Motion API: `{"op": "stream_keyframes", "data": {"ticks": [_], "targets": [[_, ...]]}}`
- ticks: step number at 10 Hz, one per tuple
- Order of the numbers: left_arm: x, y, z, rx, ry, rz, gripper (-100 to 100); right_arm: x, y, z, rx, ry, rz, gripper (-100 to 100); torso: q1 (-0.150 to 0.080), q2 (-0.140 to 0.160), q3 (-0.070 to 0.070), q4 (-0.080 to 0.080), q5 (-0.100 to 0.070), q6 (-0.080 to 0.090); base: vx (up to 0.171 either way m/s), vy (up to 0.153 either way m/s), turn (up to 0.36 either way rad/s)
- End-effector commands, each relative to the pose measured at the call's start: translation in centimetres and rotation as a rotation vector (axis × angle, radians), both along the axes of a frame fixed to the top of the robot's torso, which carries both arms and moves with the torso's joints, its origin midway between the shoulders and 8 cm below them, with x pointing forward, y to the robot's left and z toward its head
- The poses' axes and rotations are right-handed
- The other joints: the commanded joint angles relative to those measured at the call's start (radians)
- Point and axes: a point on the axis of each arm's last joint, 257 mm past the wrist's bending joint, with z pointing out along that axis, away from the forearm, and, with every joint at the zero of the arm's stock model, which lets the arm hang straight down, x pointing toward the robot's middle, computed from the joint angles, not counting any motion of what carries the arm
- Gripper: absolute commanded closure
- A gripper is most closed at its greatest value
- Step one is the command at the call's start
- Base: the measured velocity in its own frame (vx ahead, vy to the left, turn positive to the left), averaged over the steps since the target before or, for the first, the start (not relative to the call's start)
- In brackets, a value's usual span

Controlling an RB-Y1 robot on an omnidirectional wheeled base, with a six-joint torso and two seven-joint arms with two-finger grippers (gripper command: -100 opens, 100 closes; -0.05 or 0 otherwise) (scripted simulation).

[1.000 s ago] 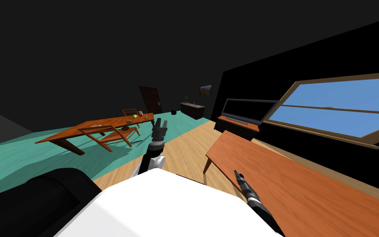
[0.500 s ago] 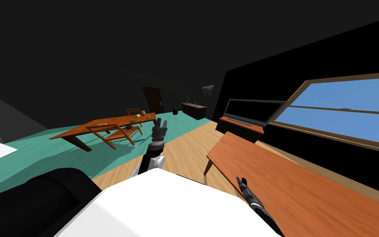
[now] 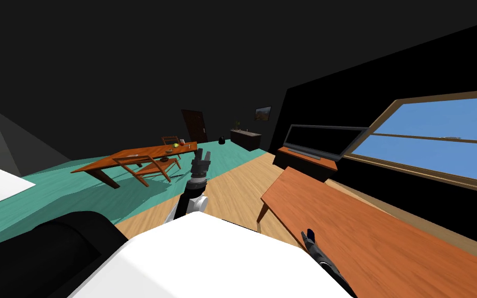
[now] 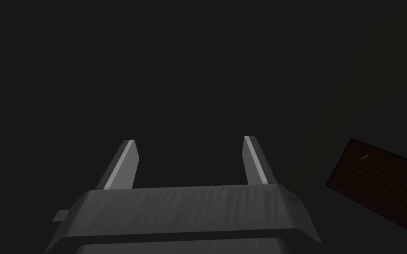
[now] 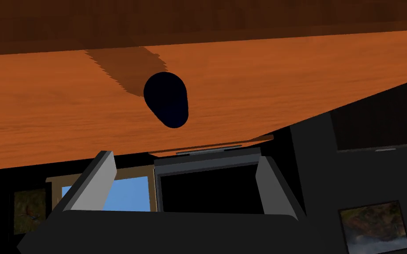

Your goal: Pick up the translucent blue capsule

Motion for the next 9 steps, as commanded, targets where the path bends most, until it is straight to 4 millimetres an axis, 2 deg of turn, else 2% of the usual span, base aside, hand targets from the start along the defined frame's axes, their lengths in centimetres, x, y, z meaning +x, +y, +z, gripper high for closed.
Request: {"op": "stream_keyframes", "data": {"ticks": [1,9], "targets": [[0.0,0.0,0.0,0.000,0.000,0.000,0,-1.0,-1.1,-1.2,-0.026,0.072,-0.003,-100,0.000,0.000,0.000,0.000,0.000,0.000,0.045,-0.001,0.045],[0.0,0.0,0.0,0.000,0.000,0.000,0,-4.0,-3.7,-4.1,-0.096,0.308,0.000,-100,0.000,-0.002,-0.001,-0.001,0.000,0.000,0.062,-0.001,0.001]]}}
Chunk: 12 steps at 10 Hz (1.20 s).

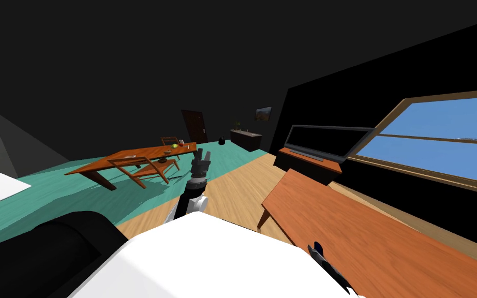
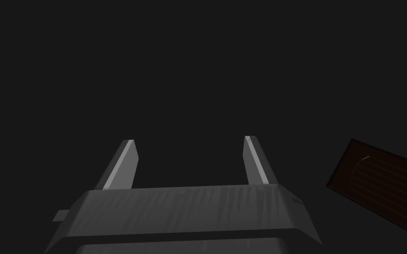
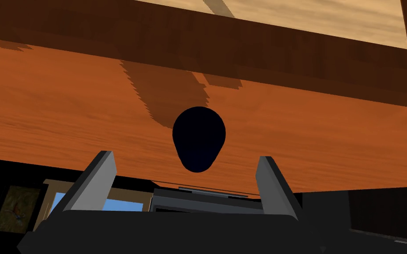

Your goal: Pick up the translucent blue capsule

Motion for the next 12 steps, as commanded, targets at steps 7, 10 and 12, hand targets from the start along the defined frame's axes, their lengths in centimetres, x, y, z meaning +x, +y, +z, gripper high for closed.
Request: {"op": "stream_keyframes", "data": {"ticks": [7,10,12], "targets": [[0.0,0.0,0.0,0.000,0.000,0.000,0,-0.6,-0.7,-1.4,-0.011,0.058,0.001,-100,-0.001,0.004,0.002,0.001,0.000,0.000,0.030,0.000,-0.005],[0.0,0.0,0.0,0.000,0.000,0.000,0,-0.6,-1.0,-2.2,-0.011,0.057,-0.004,-100,-0.002,0.004,0.002,0.001,0.000,0.000,0.010,-0.015,0.020],[0.0,0.0,0.0,0.000,0.000,0.000,0,-0.6,-1.1,-2.2,-0.011,0.057,-0.004,-100,-0.002,0.004,0.002,0.001,0.000,0.000,0.004,-0.010,0.007]]}}
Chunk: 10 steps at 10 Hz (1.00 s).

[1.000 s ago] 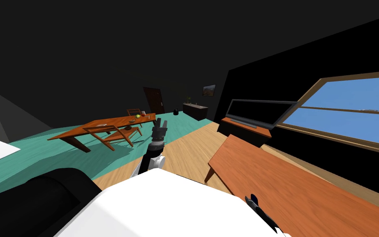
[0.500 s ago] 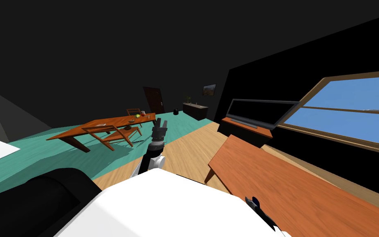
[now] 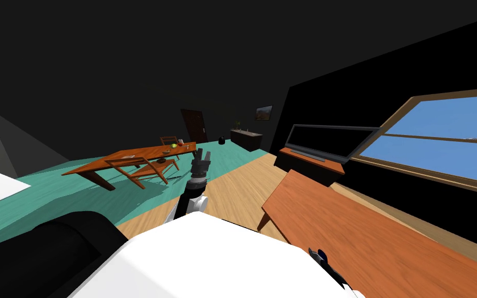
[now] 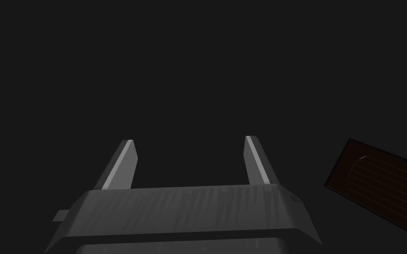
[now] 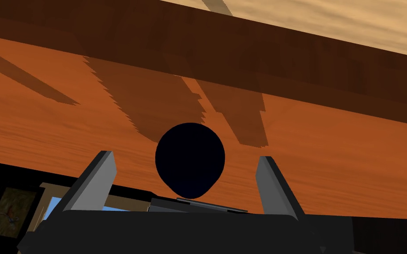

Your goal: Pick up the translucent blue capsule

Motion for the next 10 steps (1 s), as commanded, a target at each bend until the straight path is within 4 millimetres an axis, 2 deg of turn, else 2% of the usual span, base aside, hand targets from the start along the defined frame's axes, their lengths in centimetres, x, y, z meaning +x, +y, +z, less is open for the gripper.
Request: {"op": "stream_keyframes", "data": {"ticks": [1,5,6,7,10], "targets": [[0.0,0.0,0.0,0.000,0.000,0.000,0,0.0,0.0,0.0,0.000,0.000,0.000,100,0.000,0.000,0.000,0.000,0.000,0.000,0.000,0.000,0.000],[0.0,0.0,0.0,0.000,0.000,0.000,0,0.0,0.0,0.0,0.000,0.000,0.001,100,0.000,0.000,0.000,0.000,0.000,0.000,0.000,0.000,0.000],[0.0,0.0,0.0,0.000,0.000,0.000,0,0.0,0.0,0.0,0.000,0.000,0.001,0,0.000,0.000,0.000,0.000,0.000,0.000,0.000,0.000,0.000],[0.0,0.0,0.0,0.000,0.000,0.000,0,0.0,0.2,0.4,0.000,0.001,0.002,100,0.000,0.000,0.000,0.000,0.000,0.000,-0.005,0.009,-0.026],[0.0,0.0,0.0,0.000,0.000,0.000,0,0.0,0.6,1.2,0.000,0.003,0.008,100,0.002,0.001,0.001,0.000,0.001,0.001,-0.010,0.017,-0.023]]}}
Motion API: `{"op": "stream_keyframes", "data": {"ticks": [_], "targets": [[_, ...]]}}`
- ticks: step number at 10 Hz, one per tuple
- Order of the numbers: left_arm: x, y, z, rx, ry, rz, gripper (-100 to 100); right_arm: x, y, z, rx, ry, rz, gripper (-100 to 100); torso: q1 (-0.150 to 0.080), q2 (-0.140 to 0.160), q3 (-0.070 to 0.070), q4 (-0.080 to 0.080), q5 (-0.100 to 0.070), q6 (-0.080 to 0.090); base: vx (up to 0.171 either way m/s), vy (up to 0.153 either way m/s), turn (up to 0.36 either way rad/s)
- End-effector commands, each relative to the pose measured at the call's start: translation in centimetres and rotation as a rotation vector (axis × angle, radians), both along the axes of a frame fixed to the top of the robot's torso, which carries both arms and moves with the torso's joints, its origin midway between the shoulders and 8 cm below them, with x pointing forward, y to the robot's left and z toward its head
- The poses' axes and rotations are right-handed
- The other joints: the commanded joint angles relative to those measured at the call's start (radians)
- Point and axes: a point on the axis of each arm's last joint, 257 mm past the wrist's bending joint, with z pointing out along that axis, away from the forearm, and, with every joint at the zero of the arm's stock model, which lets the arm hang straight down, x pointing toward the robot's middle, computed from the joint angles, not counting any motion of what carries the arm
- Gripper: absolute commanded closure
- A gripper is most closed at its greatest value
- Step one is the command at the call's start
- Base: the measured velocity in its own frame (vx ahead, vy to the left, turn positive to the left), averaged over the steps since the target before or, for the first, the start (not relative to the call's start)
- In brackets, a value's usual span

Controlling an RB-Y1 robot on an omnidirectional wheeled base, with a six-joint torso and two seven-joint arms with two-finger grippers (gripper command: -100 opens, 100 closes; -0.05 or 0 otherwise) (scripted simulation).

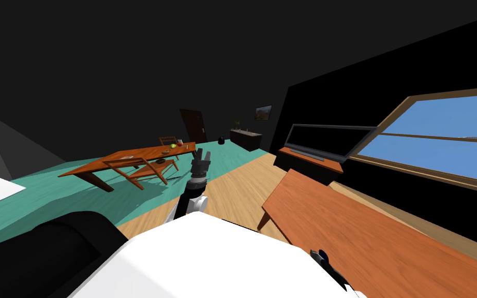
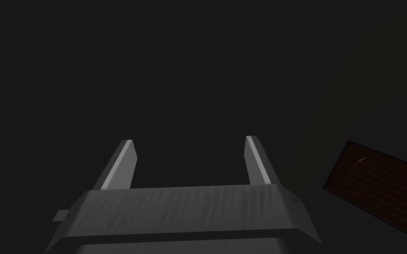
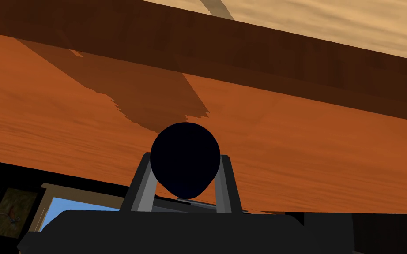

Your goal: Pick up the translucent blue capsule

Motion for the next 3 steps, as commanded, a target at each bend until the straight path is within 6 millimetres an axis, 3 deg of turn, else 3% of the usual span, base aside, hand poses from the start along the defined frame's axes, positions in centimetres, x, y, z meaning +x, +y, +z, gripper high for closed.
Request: {"op": "stream_keyframes", "data": {"ticks": [1,2,3], "targets": [[0.00,0.00,0.00,0.000,0.000,0.000,0,0.02,0.23,0.39,0.000,0.002,0.003,100,0.000,0.000,0.000,0.000,0.000,0.000,-0.009,0.016,-0.016],[0.00,0.00,0.00,0.000,0.000,0.000,0,0.02,0.12,0.25,0.000,0.001,0.002,100,0.000,0.000,0.000,0.000,0.000,0.000,-0.004,0.008,-0.003],[0.00,0.00,0.00,0.000,0.000,0.000,0,0.01,0.14,0.27,0.000,0.002,0.002,0,-0.001,-0.001,0.000,0.000,0.000,0.000,0.000,0.000,0.000]]}}
